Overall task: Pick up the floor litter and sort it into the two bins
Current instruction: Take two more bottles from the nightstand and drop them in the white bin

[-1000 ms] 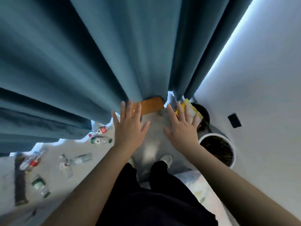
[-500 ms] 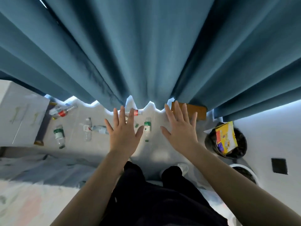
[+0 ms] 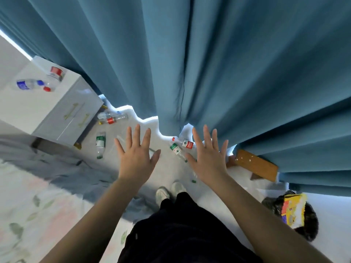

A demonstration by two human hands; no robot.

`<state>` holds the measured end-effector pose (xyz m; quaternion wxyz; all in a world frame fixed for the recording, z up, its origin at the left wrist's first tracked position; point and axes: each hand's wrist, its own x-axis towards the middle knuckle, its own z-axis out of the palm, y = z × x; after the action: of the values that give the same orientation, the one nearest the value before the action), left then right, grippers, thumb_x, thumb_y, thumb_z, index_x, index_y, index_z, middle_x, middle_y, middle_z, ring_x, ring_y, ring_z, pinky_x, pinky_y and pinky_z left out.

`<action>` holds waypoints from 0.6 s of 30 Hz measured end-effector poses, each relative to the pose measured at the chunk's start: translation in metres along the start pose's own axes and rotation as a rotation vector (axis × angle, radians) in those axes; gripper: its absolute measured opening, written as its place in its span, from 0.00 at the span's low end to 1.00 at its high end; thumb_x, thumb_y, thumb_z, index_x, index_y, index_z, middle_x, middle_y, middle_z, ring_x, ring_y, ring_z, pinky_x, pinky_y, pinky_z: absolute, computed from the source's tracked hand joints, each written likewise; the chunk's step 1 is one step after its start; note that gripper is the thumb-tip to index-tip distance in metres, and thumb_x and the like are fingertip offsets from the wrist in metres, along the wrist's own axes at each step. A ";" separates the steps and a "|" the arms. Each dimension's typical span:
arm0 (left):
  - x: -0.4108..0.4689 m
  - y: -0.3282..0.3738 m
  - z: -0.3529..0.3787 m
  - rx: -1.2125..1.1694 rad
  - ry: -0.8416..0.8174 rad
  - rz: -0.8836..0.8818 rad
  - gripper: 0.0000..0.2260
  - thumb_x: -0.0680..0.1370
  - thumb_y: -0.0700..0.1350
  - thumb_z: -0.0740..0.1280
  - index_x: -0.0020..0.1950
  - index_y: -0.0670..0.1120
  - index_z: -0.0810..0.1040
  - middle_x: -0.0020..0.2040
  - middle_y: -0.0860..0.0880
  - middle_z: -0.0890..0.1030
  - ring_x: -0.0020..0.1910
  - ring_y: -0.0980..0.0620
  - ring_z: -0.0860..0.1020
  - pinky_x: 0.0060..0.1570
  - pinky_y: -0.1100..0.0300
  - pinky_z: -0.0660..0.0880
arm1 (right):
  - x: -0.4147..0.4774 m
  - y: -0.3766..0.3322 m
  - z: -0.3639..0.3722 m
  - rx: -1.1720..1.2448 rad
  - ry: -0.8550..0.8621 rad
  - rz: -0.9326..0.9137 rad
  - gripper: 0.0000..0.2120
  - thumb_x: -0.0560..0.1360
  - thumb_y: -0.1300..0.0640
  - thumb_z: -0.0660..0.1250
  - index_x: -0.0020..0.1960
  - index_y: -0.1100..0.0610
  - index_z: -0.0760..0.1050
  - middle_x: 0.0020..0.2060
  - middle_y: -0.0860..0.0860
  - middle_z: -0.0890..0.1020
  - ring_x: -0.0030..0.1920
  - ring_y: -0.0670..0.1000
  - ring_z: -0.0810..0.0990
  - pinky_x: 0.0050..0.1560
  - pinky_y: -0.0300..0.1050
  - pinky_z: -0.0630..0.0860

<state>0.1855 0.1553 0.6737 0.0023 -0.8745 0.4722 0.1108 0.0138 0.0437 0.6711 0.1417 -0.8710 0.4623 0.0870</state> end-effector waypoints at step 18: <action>0.055 -0.131 -0.022 -0.161 0.130 -0.623 0.30 0.79 0.61 0.54 0.78 0.50 0.53 0.79 0.45 0.46 0.77 0.44 0.41 0.70 0.35 0.40 | 0.167 -0.156 -0.023 -0.083 -0.103 -0.543 0.36 0.79 0.40 0.55 0.78 0.45 0.38 0.77 0.52 0.38 0.76 0.58 0.35 0.73 0.67 0.38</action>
<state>0.3267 0.1803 0.6715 -0.0630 -0.9796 0.1706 0.0857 0.2368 -0.0115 0.6716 0.1473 -0.9625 0.2001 0.1091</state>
